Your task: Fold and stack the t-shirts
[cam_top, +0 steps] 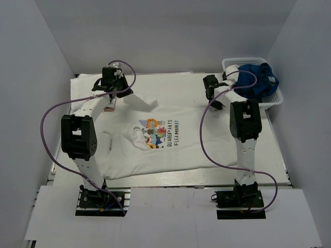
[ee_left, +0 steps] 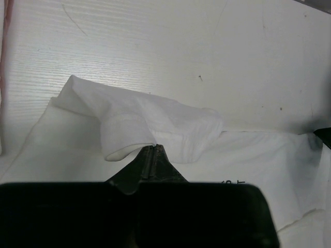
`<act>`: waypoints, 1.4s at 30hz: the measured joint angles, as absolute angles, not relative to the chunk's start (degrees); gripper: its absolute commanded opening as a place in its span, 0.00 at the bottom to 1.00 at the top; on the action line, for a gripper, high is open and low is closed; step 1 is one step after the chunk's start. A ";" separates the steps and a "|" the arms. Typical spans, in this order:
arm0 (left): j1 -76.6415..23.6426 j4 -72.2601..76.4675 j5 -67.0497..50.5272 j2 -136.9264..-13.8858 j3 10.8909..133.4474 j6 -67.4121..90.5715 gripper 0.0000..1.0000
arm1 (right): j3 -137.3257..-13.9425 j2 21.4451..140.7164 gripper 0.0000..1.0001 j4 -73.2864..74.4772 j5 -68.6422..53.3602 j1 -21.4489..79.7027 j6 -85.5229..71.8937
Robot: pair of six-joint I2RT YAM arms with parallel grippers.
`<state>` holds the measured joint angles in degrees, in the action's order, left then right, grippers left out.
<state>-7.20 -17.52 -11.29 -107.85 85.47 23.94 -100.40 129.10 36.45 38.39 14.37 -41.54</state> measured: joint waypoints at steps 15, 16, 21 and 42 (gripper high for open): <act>-7.62 -18.72 -10.92 -88.23 69.78 27.55 0.00 | -88.36 117.54 0.00 34.87 38.81 15.16 -41.39; -7.62 -19.38 -10.94 -86.21 67.96 28.27 0.00 | -87.42 116.29 0.00 34.50 38.89 15.40 -40.95; -7.66 -25.69 -9.06 -76.36 61.47 31.20 0.00 | -79.53 107.66 0.00 31.64 38.83 16.71 -38.19; -8.12 -52.53 -10.09 -37.78 40.18 45.91 0.00 | -59.31 88.23 0.00 22.39 34.11 17.39 -34.04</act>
